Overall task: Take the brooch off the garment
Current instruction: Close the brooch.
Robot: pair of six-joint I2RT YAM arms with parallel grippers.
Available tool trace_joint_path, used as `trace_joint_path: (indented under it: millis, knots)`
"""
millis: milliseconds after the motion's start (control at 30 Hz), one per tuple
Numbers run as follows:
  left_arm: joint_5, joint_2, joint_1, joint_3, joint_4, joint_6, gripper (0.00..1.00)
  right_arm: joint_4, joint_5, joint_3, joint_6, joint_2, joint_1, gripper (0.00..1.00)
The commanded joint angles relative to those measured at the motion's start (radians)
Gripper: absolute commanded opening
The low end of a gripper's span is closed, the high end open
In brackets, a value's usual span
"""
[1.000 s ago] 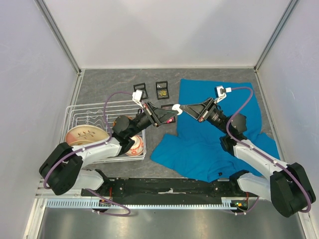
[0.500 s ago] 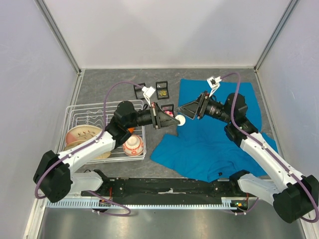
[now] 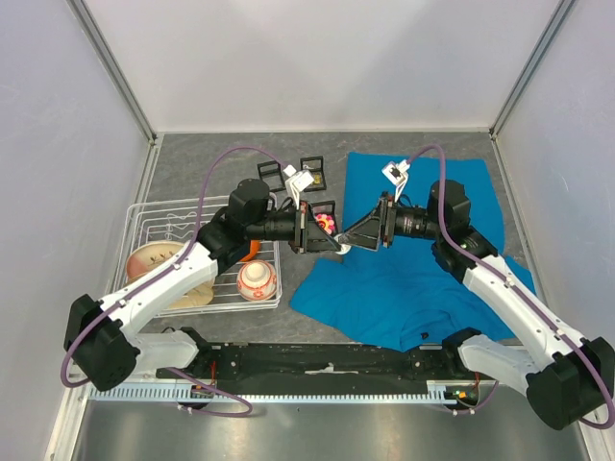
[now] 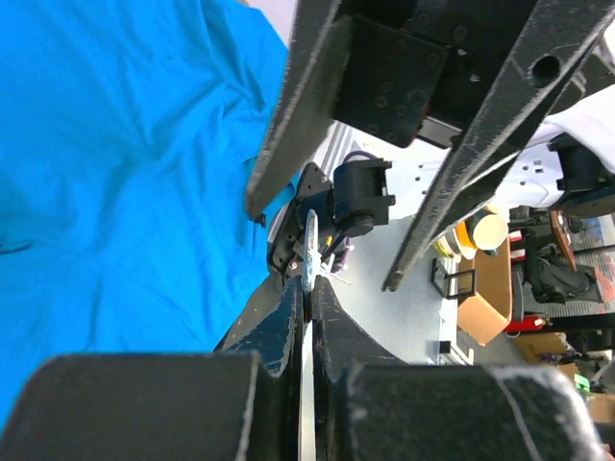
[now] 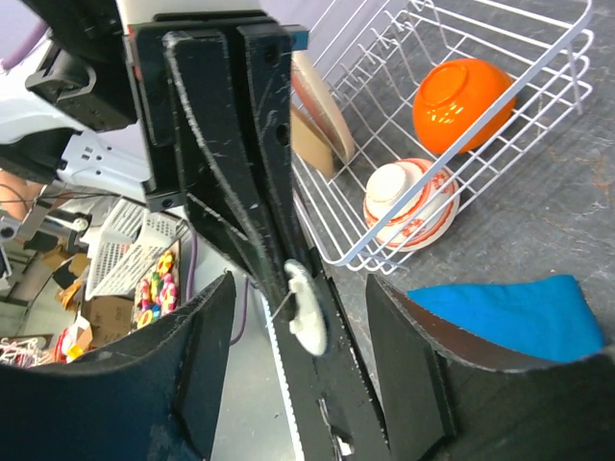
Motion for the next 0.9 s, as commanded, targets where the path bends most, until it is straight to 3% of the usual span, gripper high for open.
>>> trace_joint_path:
  millis: [0,200,733,867]
  knots:
    - [0.021,0.015,0.006,0.059,-0.108,0.114,0.02,0.021,-0.067,-0.01,-0.021,-0.02,-0.001,0.61]
    - [0.029,0.023,0.008,0.069,-0.118,0.12,0.02,0.02,-0.098,-0.008,-0.033,0.011,-0.003,0.43]
    - [0.021,0.034,0.008,0.09,-0.131,0.109,0.02,-0.033,-0.115,-0.018,-0.082,0.022,0.016,0.42]
    - [0.021,0.035,0.008,0.088,-0.133,0.106,0.02,-0.034,-0.116,-0.015,-0.084,0.017,0.02,0.38]
